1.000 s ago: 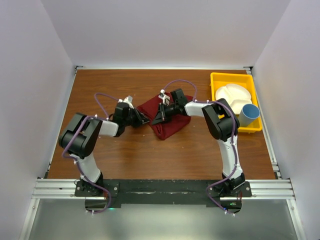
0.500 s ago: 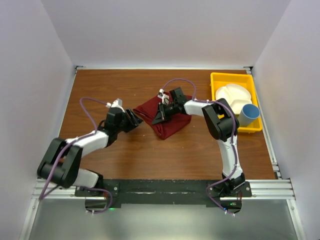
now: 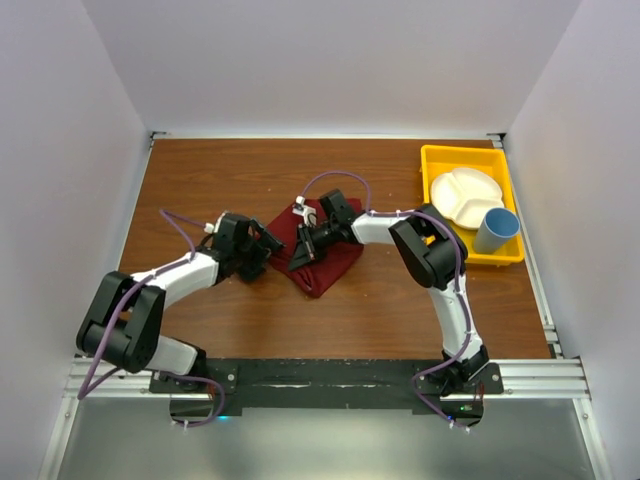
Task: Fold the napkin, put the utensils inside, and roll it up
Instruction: Roll the napkin with the utensil
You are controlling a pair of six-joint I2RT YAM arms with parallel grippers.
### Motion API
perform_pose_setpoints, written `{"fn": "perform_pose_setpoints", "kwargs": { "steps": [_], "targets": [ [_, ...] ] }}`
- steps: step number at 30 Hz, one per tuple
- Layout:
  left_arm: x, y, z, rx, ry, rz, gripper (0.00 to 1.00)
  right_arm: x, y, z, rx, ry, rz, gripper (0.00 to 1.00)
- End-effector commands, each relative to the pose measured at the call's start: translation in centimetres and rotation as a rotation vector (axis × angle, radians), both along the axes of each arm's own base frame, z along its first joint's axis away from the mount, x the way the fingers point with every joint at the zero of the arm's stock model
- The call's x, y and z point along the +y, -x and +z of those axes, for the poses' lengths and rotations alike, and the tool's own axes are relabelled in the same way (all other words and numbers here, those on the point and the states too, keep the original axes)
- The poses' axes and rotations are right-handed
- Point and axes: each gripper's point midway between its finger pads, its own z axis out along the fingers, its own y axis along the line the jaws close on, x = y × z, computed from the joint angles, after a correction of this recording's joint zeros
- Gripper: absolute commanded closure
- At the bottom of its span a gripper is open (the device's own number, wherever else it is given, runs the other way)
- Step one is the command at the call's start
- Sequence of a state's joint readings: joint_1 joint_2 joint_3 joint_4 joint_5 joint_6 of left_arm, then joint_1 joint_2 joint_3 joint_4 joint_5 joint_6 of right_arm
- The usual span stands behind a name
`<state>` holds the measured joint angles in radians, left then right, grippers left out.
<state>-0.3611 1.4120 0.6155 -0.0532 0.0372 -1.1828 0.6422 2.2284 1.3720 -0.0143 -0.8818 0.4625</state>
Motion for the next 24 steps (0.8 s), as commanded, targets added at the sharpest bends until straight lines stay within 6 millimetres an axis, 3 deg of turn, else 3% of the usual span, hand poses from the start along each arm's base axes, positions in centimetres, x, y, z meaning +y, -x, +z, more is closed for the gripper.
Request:
{"fn": "perform_pose_setpoints", "kwargs": {
  "steps": [1, 9, 11, 12, 18, 20, 24],
  "targets": [
    [-0.9, -0.3, 0.3, 0.092, 0.066, 0.108, 0.08, -0.9, 1.3, -2.5, -0.018, 0.111, -0.006, 1.0],
    [-1.6, 0.7, -3.0, 0.296, 0.02, 0.199, 0.28, -0.5, 1.5, -2.7, -0.068, 0.141, 0.026, 1.0],
    [-1.4, 1.6, -3.5, 0.334, 0.009, 0.213, 0.39, -0.4, 1.5, -2.5, -0.077, 0.138, 0.035, 1.0],
    [-0.7, 1.7, -3.8, 0.329, -0.021, 0.234, 0.55, -0.5, 1.5, -2.5, -0.086, 0.142, 0.043, 1.0],
    [0.0, 3.0, -3.7, 0.351, -0.054, 0.225, 1.0, -1.3, 1.5, -2.9, -0.175, 0.243, 0.08, 1.0],
    [0.0, 3.9, -3.9, 0.383, -0.06, 0.216, 1.0, -1.2, 1.7, -2.6, -0.209, 0.267, 0.092, 1.0],
    [-0.1, 5.0, -3.6, 0.399, -0.058, 0.223, 1.0, -1.9, 1.5, -0.6, -0.326, 0.34, 0.09, 0.76]
  ]
}}
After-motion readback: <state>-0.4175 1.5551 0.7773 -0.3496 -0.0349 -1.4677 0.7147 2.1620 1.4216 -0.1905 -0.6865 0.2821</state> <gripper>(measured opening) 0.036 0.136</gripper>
